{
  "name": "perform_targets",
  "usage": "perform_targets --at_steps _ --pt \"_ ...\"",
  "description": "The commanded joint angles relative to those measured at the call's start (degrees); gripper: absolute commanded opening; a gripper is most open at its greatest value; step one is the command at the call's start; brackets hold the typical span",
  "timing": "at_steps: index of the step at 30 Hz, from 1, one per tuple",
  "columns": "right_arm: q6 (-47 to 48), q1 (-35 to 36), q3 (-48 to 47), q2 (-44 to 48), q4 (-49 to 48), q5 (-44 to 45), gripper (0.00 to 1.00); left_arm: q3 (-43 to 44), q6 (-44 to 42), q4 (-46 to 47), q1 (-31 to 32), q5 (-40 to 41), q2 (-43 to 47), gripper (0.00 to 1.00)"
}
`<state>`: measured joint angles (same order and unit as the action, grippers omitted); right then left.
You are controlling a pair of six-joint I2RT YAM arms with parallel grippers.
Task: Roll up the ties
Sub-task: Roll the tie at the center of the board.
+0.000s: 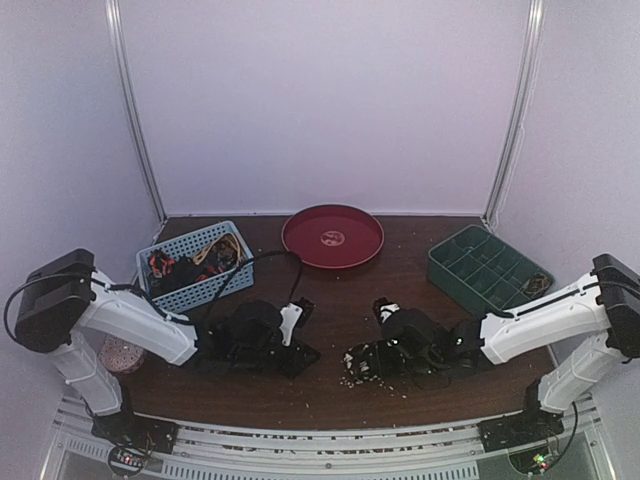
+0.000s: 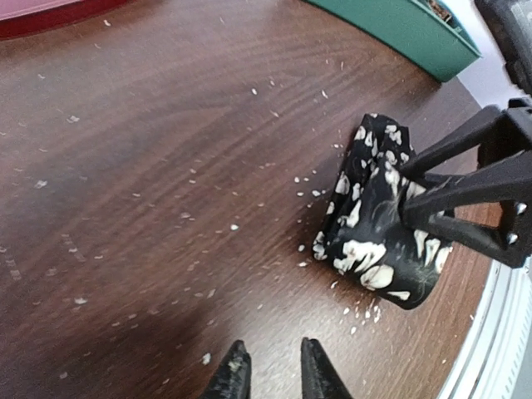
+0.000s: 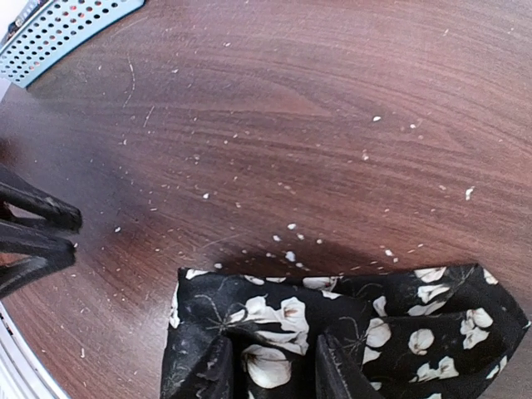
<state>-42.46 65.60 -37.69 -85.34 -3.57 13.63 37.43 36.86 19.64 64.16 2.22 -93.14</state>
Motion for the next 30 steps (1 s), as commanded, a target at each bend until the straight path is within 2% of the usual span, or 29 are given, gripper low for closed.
perform_targets --at_steps 1,10,15,17,24,30 --pt "0.6 -2.2 5.6 3.4 -3.2 -1.2 0.32 4.8 0.9 4.5 1.2 -3.9 -4.5 0.19" --pt "-0.4 -8.4 14.9 7.5 -15.1 -9.2 0.30 8.4 3.3 10.7 1.7 -9.1 -11.7 0.16" --pt "-1.8 -10.0 18.1 8.1 -19.7 -13.4 0.30 8.8 7.0 16.3 1.7 -11.5 -13.7 0.25" --pt "-3.6 -10.0 19.2 8.5 -21.3 -14.4 0.30 8.6 8.7 16.3 1.3 -11.1 -13.5 0.25" --pt "-12.5 -9.7 20.3 6.4 -29.1 -15.8 0.30 4.0 10.5 6.1 -2.9 -5.8 -5.6 0.28" --pt "-17.0 -6.7 14.0 -0.8 -29.8 -13.1 0.30 -4.5 10.5 -1.3 -7.8 -1.6 7.1 0.27"
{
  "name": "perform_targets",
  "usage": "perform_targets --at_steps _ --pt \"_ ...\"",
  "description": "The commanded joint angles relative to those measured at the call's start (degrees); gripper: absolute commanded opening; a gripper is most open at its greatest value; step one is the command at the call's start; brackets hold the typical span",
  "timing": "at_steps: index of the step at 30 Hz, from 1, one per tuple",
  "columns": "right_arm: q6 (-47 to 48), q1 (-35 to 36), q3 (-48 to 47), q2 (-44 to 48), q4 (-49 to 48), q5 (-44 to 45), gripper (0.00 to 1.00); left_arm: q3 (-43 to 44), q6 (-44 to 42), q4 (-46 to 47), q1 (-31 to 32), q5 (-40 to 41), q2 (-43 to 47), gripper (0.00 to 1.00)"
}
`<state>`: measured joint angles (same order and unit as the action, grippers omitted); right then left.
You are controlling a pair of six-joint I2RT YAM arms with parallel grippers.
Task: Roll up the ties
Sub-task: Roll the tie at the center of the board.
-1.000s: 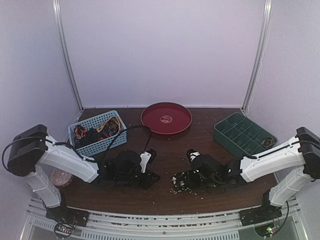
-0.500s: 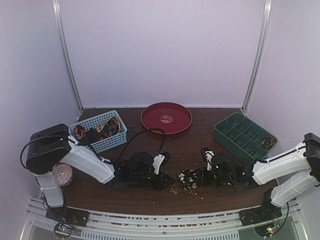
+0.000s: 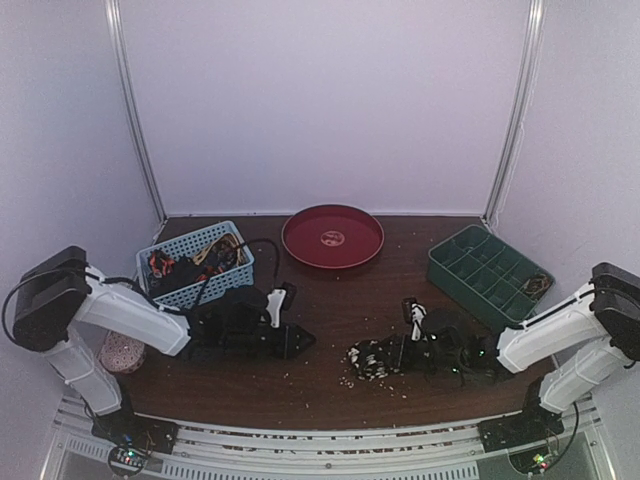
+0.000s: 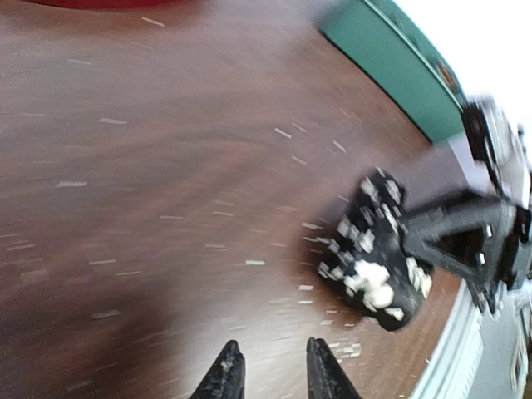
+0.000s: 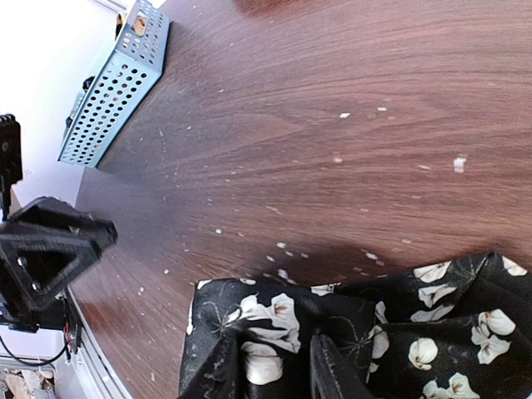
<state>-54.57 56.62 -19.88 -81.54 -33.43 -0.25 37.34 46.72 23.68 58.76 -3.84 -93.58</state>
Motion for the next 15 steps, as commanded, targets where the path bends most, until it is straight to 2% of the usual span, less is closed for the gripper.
perform_targets --at_steps 1,8,12,15 --pt "-5.9 3.0 -4.8 -5.9 -0.6 0.9 0.30 -5.5 0.6 -6.7 -3.0 5.4 9.5 0.27" --pt "-11.2 8.1 -16.3 -17.0 -1.3 2.1 0.29 -16.2 2.7 -7.1 -6.3 6.4 21.1 0.27" --pt "-10.2 10.4 -22.8 -21.2 1.7 1.7 0.30 -21.0 5.4 -0.4 -6.2 1.8 23.2 0.24" --pt "-6.8 10.7 -25.1 -20.1 5.9 3.1 0.33 -23.4 7.1 4.9 -5.6 -0.3 23.1 0.23"
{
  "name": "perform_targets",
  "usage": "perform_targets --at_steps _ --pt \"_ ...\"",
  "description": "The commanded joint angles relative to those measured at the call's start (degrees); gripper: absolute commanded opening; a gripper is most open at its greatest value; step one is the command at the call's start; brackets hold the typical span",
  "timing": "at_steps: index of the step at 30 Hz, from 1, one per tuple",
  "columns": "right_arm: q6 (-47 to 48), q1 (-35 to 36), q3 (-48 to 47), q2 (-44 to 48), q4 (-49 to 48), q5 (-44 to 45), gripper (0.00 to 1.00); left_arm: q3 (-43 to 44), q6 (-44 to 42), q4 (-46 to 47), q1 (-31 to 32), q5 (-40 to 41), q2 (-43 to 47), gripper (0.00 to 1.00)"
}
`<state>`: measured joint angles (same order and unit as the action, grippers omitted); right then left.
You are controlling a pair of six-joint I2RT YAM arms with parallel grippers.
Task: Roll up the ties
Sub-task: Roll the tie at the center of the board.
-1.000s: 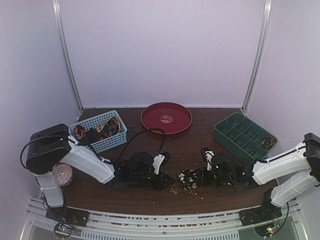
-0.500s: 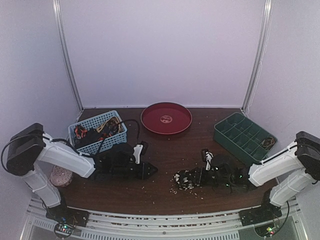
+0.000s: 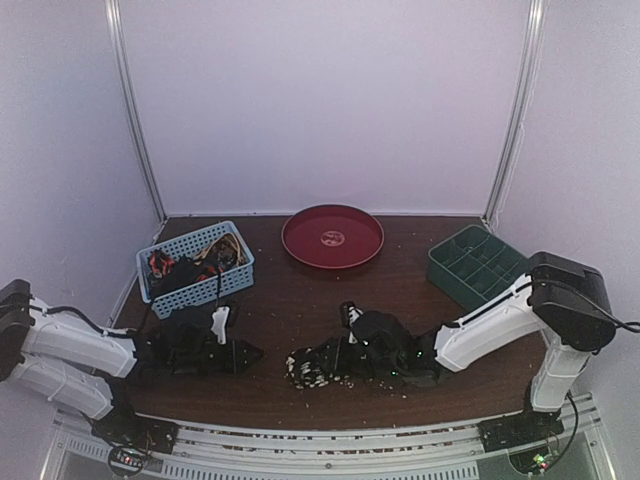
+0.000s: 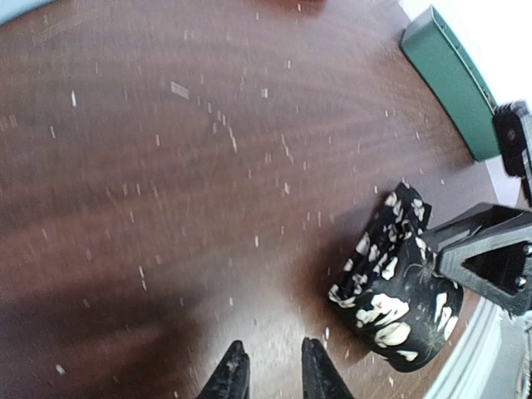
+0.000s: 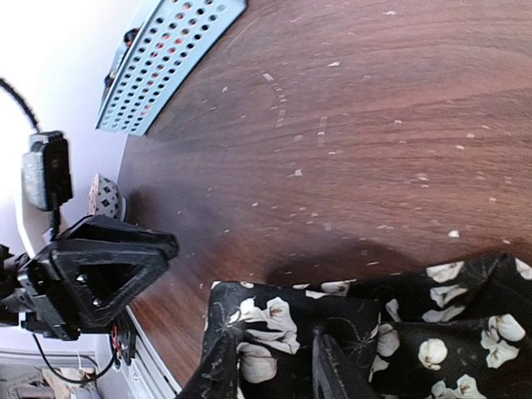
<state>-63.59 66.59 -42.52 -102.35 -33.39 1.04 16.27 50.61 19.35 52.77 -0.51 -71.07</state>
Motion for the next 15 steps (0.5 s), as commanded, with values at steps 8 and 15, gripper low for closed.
perform_targets --at_steps 8,15 --pt "12.2 1.1 -10.6 5.0 27.3 3.6 0.36 -3.8 4.6 14.2 1.4 -5.3 -4.5 0.15" --pt "18.7 4.4 -16.9 3.2 36.7 8.6 0.38 -2.2 7.3 22.0 4.0 -6.6 -13.1 0.09"
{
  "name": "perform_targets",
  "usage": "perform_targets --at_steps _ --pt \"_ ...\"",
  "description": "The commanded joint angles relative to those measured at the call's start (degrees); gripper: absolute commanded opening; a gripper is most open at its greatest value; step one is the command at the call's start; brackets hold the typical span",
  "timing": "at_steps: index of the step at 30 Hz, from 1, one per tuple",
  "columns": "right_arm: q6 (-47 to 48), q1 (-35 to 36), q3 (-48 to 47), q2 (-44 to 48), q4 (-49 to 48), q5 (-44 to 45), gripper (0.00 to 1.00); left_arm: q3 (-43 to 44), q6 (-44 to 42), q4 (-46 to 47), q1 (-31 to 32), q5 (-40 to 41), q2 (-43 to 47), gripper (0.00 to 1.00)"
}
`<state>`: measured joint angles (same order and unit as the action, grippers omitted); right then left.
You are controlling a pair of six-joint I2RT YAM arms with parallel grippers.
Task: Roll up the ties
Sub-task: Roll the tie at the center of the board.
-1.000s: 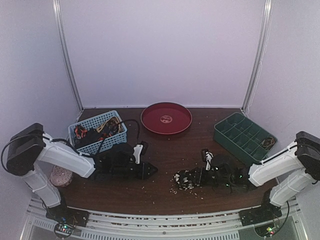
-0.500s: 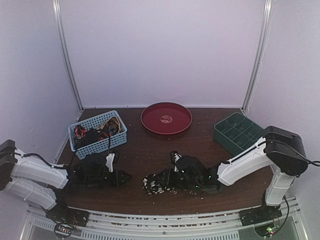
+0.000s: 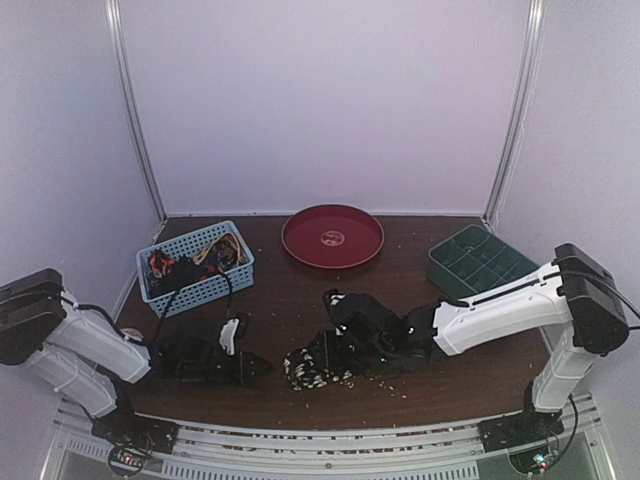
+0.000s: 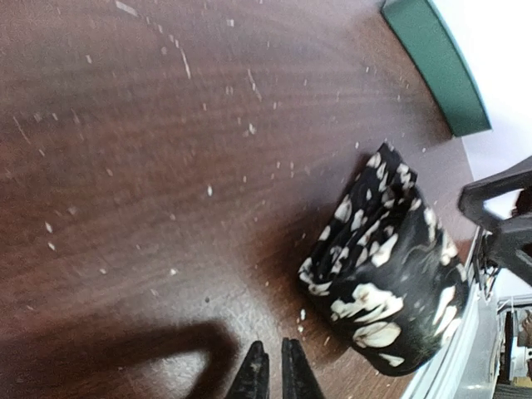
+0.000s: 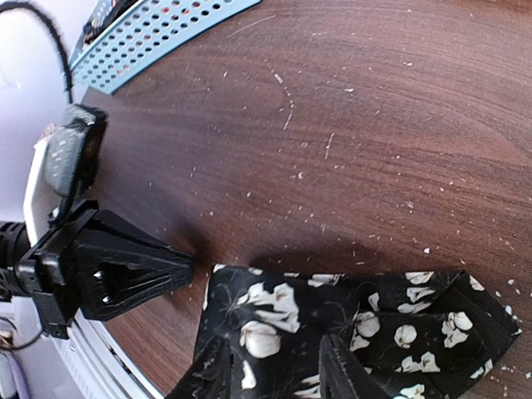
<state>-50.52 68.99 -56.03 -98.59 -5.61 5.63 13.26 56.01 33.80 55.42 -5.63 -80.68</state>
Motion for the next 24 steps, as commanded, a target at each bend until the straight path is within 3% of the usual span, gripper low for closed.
perform_targets --at_steps 1,6,12,16,24 --pt "6.3 2.5 -4.7 -1.3 10.4 5.0 0.39 0.9 2.4 8.5 1.6 -1.3 -4.4 0.08" --pt "9.1 3.4 -7.6 -5.3 14.6 6.1 0.40 1.9 3.5 11.4 2.2 -1.4 -8.2 0.06" --pt "9.4 3.1 -4.1 -5.8 11.4 7.1 0.30 2.7 4.4 8.5 2.7 0.7 -7.9 0.06" --pt "7.1 2.4 1.4 -3.2 5.1 5.6 0.26 3.3 3.8 5.1 2.7 1.8 -6.8 0.08" --pt "2.2 -3.9 13.0 0.5 -13.3 -7.2 0.25 7.9 2.5 8.8 4.8 -1.2 -13.0 0.07"
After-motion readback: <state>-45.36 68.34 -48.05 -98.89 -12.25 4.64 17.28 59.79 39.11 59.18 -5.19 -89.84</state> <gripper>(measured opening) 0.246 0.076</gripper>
